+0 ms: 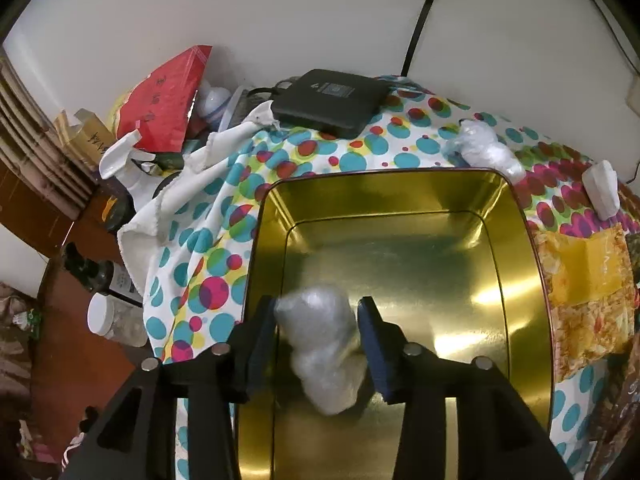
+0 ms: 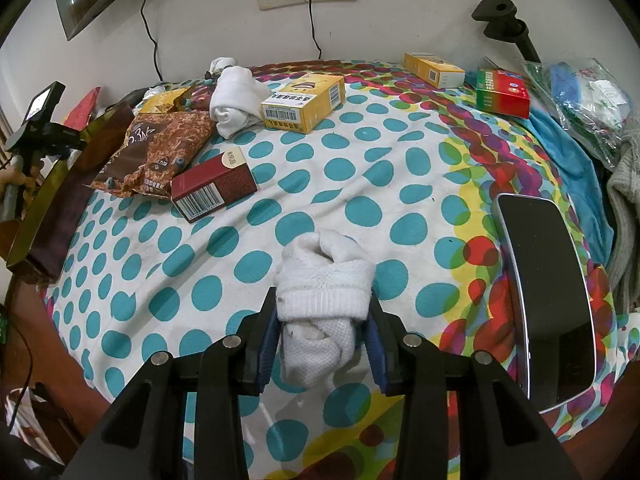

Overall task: Organize objects
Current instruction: 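Carry the plastic bundle over the gold tin tray and open the left tool, then carry the white sock into the gold tin tray and open the right tool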

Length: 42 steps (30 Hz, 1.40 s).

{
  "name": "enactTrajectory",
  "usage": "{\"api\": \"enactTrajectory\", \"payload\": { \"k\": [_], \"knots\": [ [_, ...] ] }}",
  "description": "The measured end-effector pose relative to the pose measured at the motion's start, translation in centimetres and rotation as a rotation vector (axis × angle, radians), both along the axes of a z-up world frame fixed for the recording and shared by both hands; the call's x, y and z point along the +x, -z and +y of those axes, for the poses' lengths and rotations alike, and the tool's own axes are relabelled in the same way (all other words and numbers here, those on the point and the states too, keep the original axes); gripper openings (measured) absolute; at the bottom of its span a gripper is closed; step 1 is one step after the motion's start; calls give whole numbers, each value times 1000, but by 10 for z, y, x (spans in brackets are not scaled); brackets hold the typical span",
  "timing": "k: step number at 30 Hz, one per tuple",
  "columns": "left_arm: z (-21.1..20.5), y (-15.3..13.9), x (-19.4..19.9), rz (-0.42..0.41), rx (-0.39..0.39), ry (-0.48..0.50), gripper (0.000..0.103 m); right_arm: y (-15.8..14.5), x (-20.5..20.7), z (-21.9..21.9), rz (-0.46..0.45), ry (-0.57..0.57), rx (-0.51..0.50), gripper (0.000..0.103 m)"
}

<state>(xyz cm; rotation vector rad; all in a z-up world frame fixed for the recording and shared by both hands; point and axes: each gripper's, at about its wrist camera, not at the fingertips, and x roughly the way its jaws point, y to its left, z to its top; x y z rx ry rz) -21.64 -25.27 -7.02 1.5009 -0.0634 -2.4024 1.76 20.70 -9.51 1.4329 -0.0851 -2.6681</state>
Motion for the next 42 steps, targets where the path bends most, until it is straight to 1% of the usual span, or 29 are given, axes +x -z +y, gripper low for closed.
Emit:
{"api": "enactTrajectory", "payload": {
  "k": [4, 8, 11, 14, 17, 20, 22, 28, 32, 35, 36, 37, 39, 42],
  "knots": [
    [-1, -1, 4, 0, 5, -12, 44, 0, 0, 0, 1, 1, -4, 38],
    [0, -3, 13, 10, 37, -29, 45, 0, 0, 0, 2, 0, -1, 38],
    [1, -8, 30, 49, 67, -64, 45, 0, 0, 0, 2, 2, -4, 37],
    [11, -13, 55, 89, 73, -60, 45, 0, 0, 0, 6, 6, -13, 36],
    [33, -21, 87, 135, 39, -7, 45, 0, -1, 0, 7, 8, -18, 36],
    [54, -27, 117, 173, 25, 51, 45, 1, 0, 3, 10, 16, -38, 36],
    [67, -31, 137, 192, 54, 87, 45, 1, 1, 5, 10, 23, -47, 36],
    [88, -41, 189, 248, 113, 82, 45, -3, 3, 7, 23, 28, -44, 35],
    [103, -46, 224, 282, 112, 84, 45, -10, 1, 3, 26, 25, -34, 35],
    [116, -45, 248, 295, 74, 97, 47, -18, -1, -5, 39, 9, -6, 35],
    [120, -44, 256, 295, 74, 103, 50, -22, -2, -9, 45, -1, 5, 35],
    [122, -43, 263, 290, 79, 109, 50, -25, -3, -13, 50, -9, 10, 35],
    [127, -43, 279, 306, 75, 113, 51, -34, -6, -23, 66, -28, 24, 35],
    [127, -41, 296, 305, 108, 110, 51, -48, -11, -43, 91, -68, 40, 35]
  ]
}}
